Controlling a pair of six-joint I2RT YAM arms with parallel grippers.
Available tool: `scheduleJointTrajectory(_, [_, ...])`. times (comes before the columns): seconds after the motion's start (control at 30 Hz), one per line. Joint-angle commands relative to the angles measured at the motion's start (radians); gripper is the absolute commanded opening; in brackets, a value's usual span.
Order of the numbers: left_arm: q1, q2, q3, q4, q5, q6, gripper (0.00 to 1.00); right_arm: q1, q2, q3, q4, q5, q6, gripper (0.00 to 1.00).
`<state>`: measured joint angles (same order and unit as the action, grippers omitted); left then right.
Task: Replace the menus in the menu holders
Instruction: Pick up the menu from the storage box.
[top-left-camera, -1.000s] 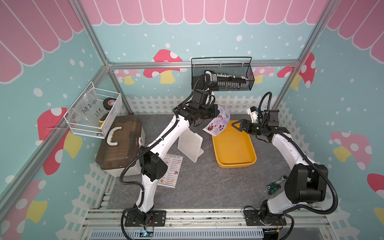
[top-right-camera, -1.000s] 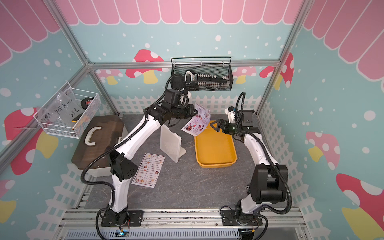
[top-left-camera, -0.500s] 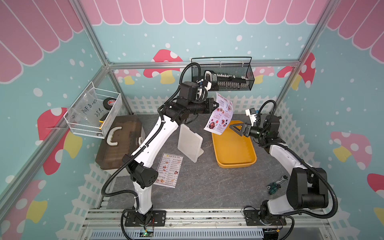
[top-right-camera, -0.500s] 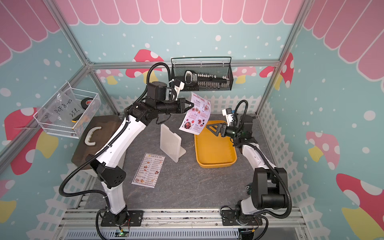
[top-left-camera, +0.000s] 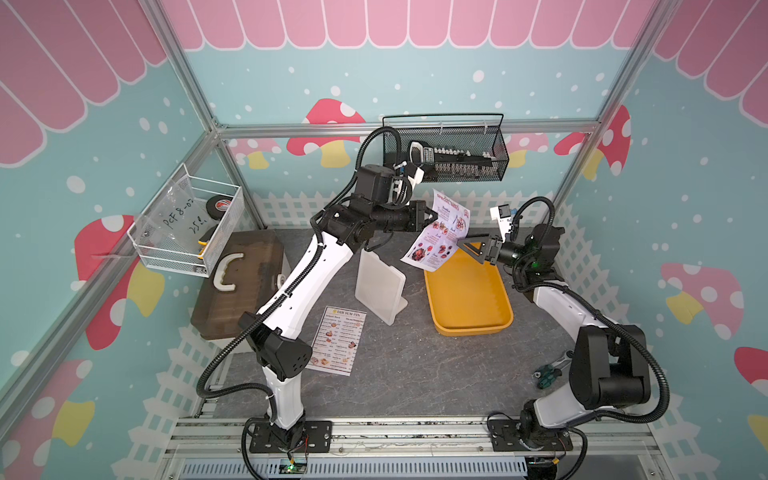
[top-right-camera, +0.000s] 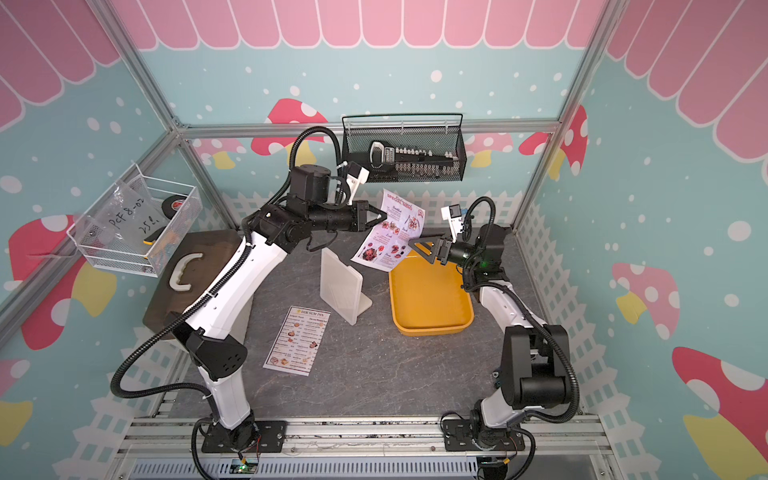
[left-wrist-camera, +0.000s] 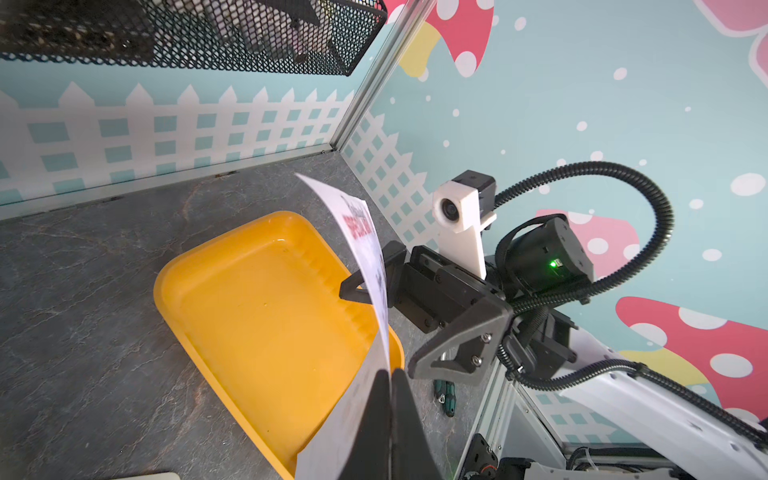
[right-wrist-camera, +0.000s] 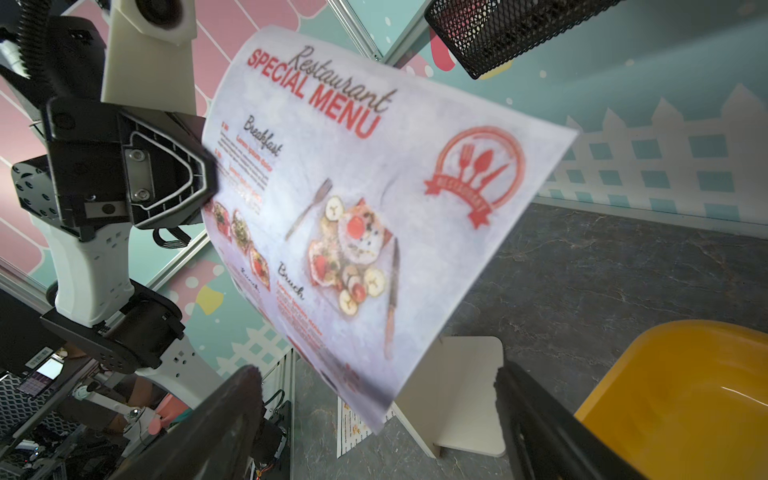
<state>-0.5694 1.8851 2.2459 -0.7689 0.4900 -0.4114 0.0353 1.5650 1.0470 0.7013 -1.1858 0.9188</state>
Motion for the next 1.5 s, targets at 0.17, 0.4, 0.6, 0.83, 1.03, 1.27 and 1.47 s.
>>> scheduleJointTrajectory(0.17, [0.026,-0.036,-0.046,0.038,0.025,-0.011,0.0,0.054,0.066,0.033,0.444,-0.023,0.337,0.79])
scheduleJointTrajectory(0.4, [0.052,-0.066,-0.115,0.081,0.028,-0.021,0.0,0.055,0.087,0.044,0.536,-0.015,0.438,0.7])
scheduleJointTrajectory(0.6, [0.072,-0.087,-0.173,0.109,-0.018,-0.015,0.0,0.053,0.071,0.05,0.516,-0.018,0.445,0.66])
scheduleJointTrajectory(0.83, [0.08,-0.096,-0.218,0.173,-0.049,-0.015,0.0,0.054,0.045,0.036,0.365,0.0,0.363,0.61])
scheduleJointTrajectory(1.03, [0.082,-0.104,-0.263,0.23,-0.057,-0.016,0.0,0.064,-0.007,0.041,0.181,0.021,0.259,0.53])
scheduleJointTrajectory(1.27, [0.083,-0.111,-0.287,0.262,-0.059,-0.002,0.0,0.075,-0.021,0.045,0.119,0.046,0.218,0.43])
scheduleJointTrajectory(1.47, [0.085,-0.129,-0.328,0.307,-0.077,0.017,0.0,0.083,-0.048,0.053,-0.031,0.079,0.131,0.35])
